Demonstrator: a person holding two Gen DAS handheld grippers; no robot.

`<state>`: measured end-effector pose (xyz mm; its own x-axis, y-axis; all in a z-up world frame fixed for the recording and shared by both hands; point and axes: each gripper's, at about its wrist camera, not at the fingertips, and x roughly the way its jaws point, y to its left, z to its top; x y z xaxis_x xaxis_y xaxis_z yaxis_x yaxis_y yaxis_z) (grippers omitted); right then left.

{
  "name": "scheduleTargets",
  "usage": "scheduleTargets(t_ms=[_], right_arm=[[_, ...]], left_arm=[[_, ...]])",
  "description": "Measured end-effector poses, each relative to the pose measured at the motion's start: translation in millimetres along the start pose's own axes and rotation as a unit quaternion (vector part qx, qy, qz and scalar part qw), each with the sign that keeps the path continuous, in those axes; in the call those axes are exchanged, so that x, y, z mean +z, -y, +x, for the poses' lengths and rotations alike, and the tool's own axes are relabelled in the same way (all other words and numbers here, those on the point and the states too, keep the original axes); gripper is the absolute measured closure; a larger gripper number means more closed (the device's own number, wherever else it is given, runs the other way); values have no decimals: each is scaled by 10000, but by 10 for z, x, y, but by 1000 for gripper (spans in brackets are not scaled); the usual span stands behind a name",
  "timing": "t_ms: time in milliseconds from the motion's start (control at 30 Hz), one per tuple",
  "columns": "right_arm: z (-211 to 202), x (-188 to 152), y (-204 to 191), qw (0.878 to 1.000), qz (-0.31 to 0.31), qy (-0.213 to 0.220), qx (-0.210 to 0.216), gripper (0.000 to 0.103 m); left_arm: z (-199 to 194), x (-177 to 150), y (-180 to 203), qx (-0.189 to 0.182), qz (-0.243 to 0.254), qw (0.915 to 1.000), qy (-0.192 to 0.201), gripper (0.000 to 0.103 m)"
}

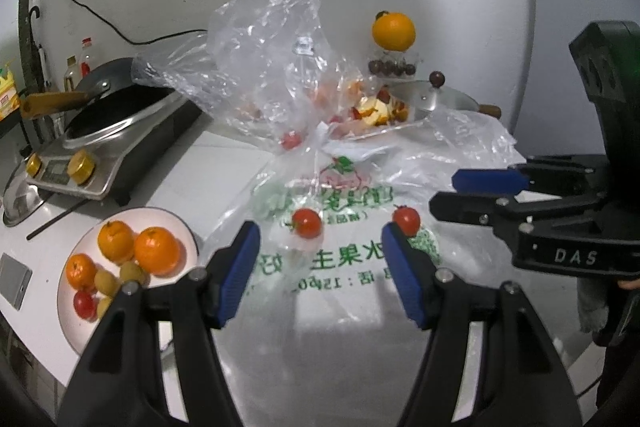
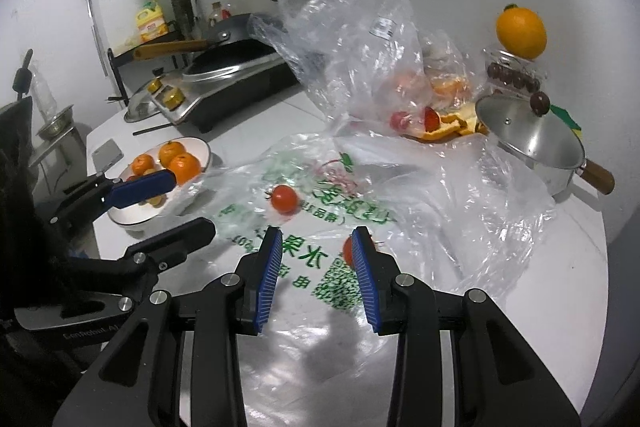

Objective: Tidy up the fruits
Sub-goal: 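Grasp a red cherry tomato with the left tool while the right tool grasps another tomato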

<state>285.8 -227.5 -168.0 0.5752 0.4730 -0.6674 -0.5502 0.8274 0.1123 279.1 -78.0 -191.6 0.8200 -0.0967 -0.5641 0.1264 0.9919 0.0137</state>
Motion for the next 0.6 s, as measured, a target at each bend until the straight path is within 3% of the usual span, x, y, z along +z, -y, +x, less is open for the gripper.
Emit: scheduleTargets(t_ms=[600], right_arm=[[502, 53, 262, 9993, 123, -363, 14, 65]], left_arm=[[572, 113, -84, -120, 58, 9995, -297, 38]])
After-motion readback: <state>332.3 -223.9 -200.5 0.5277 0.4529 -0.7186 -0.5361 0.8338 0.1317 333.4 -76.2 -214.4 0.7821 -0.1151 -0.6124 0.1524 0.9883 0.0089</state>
